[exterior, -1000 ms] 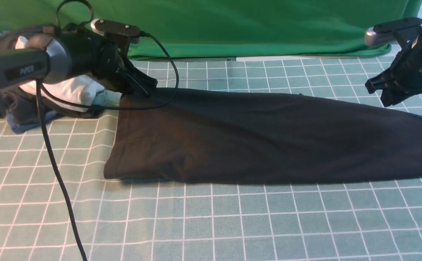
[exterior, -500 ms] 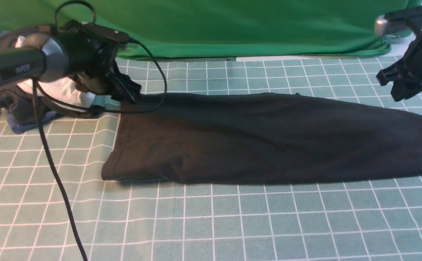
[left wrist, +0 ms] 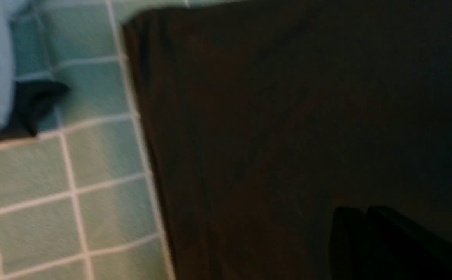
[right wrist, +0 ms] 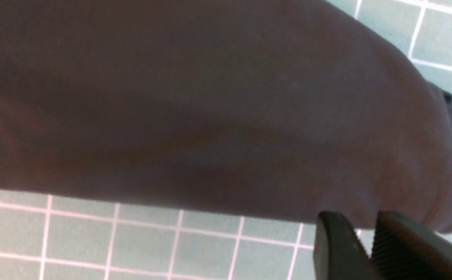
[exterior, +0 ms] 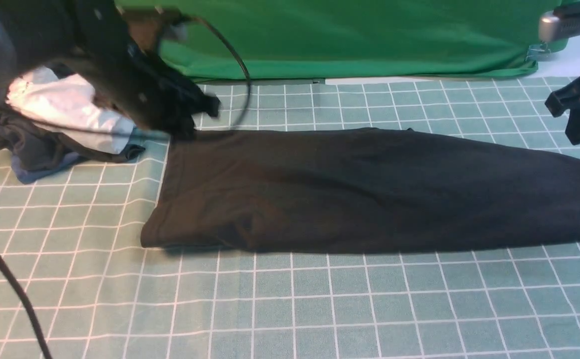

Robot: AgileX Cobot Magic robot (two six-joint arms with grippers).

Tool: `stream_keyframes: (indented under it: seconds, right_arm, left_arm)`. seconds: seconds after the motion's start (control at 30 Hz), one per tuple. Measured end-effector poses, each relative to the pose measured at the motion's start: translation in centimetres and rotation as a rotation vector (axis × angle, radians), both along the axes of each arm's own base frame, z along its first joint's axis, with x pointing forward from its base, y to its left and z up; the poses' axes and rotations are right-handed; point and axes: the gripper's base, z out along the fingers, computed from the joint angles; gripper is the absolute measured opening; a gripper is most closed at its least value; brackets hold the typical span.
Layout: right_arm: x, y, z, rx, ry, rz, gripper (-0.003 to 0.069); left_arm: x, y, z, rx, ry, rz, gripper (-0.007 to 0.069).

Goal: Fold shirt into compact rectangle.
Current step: 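Pull the folded dark garment lengthwise by its ends to straighten it flat on the table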

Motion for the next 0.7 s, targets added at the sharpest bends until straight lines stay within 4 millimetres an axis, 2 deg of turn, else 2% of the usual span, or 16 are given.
stream_keyframes:
  seconds: [0.03, 0.07, 0.13, 0.17, 0.2, 0.27, 0.37, 0.57, 0.7]
  right_arm:
    - [-0.1, 0.0, 0.0, -0.001, 0.002, -0.001, 0.0139]
    - [-0.2, 0.0, 0.0, -0.001, 0.001, -0.001, 0.0139]
    - [-0.4, 0.0, -0.6, -0.002, 0.020, -0.001, 0.0138]
    - [-0.5, 0.0, -0.7, -0.002, 0.023, -0.001, 0.0138]
    - [-0.6, 0.0, -1.1, -0.003, 0.039, -0.001, 0.0138]
    - [-0.7, 0.0, -1.3, -0.003, 0.046, -0.001, 0.0138]
    - [-0.7, -0.1, -1.4, -0.004, 0.042, -0.001, 0.0138]
    - [-0.6, -0.1, -1.3, -0.011, 0.030, 0.007, 0.0149]
    - [-0.5, -1.4, -1.3, -0.009, 0.033, -0.027, 0.0167]
  left_arm:
    - [-0.7, -0.7, -1.2, 0.001, 0.025, -0.020, 0.0002]
    - [-0.9, -0.9, -1.4, 0.000, 0.032, -0.023, 0.0002]
    - [-2.3, -1.9, -3.9, 0.011, 0.079, -0.051, 0.0001]
    - [-2.4, -1.9, -4.1, 0.012, 0.083, -0.053, 0.0001]
    - [-3.3, -1.9, -5.5, 0.019, 0.117, -0.044, 0.0001]
    - [-4.1, -1.4, -6.9, 0.036, 0.149, -0.019, 0.0001]
    - [-4.9, -0.9, -8.2, 0.046, 0.154, 0.019, 0.0001]
    - [-5.5, -0.6, -8.8, 0.045, 0.142, 0.037, 0.0001]
    - [-5.8, -0.5, -8.4, 0.048, 0.140, 0.044, 0.0001]
